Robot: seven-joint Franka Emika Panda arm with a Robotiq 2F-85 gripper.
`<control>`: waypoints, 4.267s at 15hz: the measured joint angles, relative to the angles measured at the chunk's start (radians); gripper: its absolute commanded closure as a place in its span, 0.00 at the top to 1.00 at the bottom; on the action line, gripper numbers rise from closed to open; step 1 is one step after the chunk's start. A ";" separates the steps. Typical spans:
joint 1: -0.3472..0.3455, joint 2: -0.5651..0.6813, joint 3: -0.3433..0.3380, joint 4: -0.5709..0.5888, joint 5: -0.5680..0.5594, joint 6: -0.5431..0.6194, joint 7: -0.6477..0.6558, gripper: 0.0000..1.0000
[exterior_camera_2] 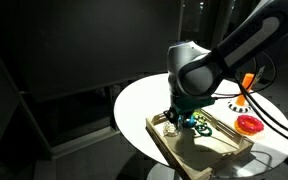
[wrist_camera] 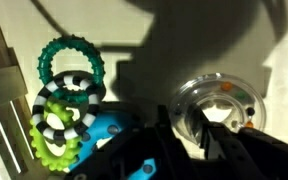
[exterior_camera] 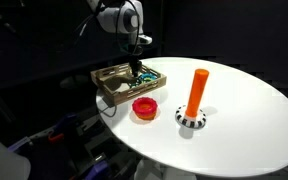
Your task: Remove the colorless ring from the crate and put it on the table
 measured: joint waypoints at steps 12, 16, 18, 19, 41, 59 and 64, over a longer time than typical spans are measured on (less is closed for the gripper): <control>-0.057 -0.198 -0.059 -0.143 -0.029 -0.105 0.005 0.09; -0.111 -0.259 -0.073 -0.221 -0.046 -0.119 0.031 0.09; -0.140 -0.282 -0.081 -0.258 -0.046 -0.119 0.049 0.09; -0.153 -0.290 -0.085 -0.275 -0.046 -0.119 0.058 0.09; -0.273 -0.235 -0.141 -0.341 -0.071 0.023 0.156 0.08; -0.255 -0.204 -0.135 -0.341 -0.071 0.057 0.153 0.99; -0.255 -0.223 -0.109 -0.341 -0.065 0.046 0.124 1.00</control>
